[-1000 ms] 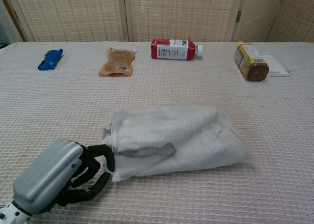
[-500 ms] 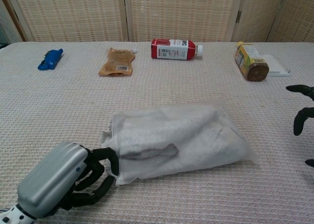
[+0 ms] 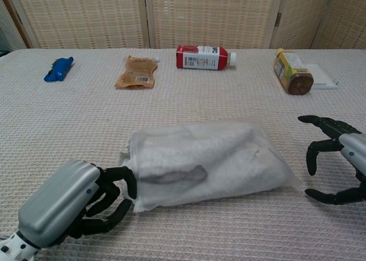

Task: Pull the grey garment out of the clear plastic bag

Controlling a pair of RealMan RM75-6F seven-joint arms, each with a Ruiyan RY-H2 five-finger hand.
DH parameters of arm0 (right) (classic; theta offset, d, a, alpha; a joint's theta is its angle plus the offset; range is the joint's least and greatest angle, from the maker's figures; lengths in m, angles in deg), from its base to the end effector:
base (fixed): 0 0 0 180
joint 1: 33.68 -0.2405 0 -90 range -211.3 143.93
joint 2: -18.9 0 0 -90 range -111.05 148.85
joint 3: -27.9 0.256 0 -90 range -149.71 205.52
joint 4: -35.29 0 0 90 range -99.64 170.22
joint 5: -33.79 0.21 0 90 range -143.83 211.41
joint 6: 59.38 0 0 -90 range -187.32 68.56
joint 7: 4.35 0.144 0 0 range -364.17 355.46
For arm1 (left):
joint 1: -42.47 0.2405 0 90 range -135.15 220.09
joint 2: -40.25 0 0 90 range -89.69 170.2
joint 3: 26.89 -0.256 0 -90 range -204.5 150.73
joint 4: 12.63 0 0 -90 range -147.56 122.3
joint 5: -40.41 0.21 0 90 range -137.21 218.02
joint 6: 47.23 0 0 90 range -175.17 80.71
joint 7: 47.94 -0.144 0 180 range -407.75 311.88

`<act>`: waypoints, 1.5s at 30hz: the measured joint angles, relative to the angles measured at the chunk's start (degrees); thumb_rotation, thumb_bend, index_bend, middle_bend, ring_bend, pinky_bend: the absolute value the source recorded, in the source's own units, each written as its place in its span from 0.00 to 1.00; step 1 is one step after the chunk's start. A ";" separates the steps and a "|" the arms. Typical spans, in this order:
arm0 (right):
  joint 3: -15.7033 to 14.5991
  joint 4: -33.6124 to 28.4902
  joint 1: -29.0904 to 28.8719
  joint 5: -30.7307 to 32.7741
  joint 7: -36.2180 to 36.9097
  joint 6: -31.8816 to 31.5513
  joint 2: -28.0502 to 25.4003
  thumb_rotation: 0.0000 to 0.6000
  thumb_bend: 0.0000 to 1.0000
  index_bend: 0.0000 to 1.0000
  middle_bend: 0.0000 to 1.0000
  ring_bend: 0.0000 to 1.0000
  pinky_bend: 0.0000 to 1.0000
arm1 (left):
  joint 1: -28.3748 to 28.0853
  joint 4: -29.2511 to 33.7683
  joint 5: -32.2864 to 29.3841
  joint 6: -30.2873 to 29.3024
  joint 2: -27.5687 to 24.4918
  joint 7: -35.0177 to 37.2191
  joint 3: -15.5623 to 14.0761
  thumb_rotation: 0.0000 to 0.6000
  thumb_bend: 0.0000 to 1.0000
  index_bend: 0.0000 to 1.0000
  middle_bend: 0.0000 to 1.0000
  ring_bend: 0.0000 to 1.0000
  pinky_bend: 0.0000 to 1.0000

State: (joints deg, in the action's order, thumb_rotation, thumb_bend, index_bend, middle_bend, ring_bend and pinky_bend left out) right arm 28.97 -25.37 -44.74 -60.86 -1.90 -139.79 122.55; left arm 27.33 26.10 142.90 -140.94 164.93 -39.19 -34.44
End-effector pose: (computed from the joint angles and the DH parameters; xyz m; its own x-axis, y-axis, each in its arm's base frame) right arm -0.2681 -0.2006 -0.0457 0.2626 -0.1046 0.9592 -0.9404 -0.2505 0.2301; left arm -0.1892 0.1749 -0.1205 0.1409 0.0328 0.9895 0.8330 -0.5441 -0.1006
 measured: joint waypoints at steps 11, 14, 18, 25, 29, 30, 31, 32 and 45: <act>-1.01 -0.54 -0.38 0.52 2.97 -0.63 0.74 1.00 0.18 0.58 0.05 0.00 0.00 | -0.55 1.83 -0.03 0.12 -1.18 -0.66 0.13 1.00 0.55 0.66 1.00 1.00 1.00; -1.07 -0.84 -0.45 0.88 3.48 -0.53 0.79 1.00 0.21 0.57 0.05 0.00 0.00 | -0.54 2.07 0.07 0.14 -1.40 -0.87 -0.07 1.00 0.55 0.67 1.00 1.00 1.00; -1.05 -0.57 -0.72 1.30 3.86 -0.11 1.32 1.00 0.22 0.57 0.05 0.00 0.00 | -0.66 2.40 0.15 0.13 -1.61 -1.03 -0.09 1.00 0.55 0.67 1.00 1.00 1.00; -0.99 -0.50 -1.48 1.74 3.94 0.71 1.95 1.00 0.23 0.57 0.05 0.00 0.00 | -0.99 3.01 0.30 0.12 -1.96 -1.29 -0.02 1.00 0.55 0.67 1.00 1.00 1.00; -1.01 -1.10 -1.55 1.82 4.09 0.45 1.95 1.00 0.24 0.57 0.05 0.00 0.00 | -1.17 3.38 0.28 0.13 -2.22 -1.40 0.14 1.00 0.55 0.67 1.00 1.00 1.00; -1.03 -1.24 -1.55 1.82 4.14 0.36 1.93 1.00 0.25 0.57 0.05 0.00 0.00 | -1.19 3.46 0.28 0.13 -2.28 -1.46 0.15 1.00 0.55 0.67 1.00 1.00 1.00; -1.06 -1.37 -1.55 1.83 4.19 0.29 1.92 1.00 0.25 0.57 0.05 0.00 0.00 | -1.21 3.55 0.29 0.15 -2.33 -1.51 0.14 1.00 0.55 0.67 1.00 1.00 1.00; -1.14 -1.47 -1.57 1.84 4.19 0.27 1.93 1.00 0.26 0.57 0.05 0.00 0.00 | -1.22 3.65 0.31 0.17 -2.37 -1.59 0.12 1.00 0.55 0.67 1.00 1.00 1.00; -0.89 -1.73 -2.14 2.45 3.57 0.67 2.22 1.00 0.43 0.62 0.05 0.00 0.00 | -1.54 4.73 0.38 0.27 -2.87 -2.25 0.31 1.00 0.55 0.67 1.00 1.00 1.00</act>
State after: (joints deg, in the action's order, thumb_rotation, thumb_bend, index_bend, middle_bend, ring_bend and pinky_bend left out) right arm 28.08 -27.10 -46.88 -58.41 1.67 -139.12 124.76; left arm 25.79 30.82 143.27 -140.67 162.07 -41.43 -34.13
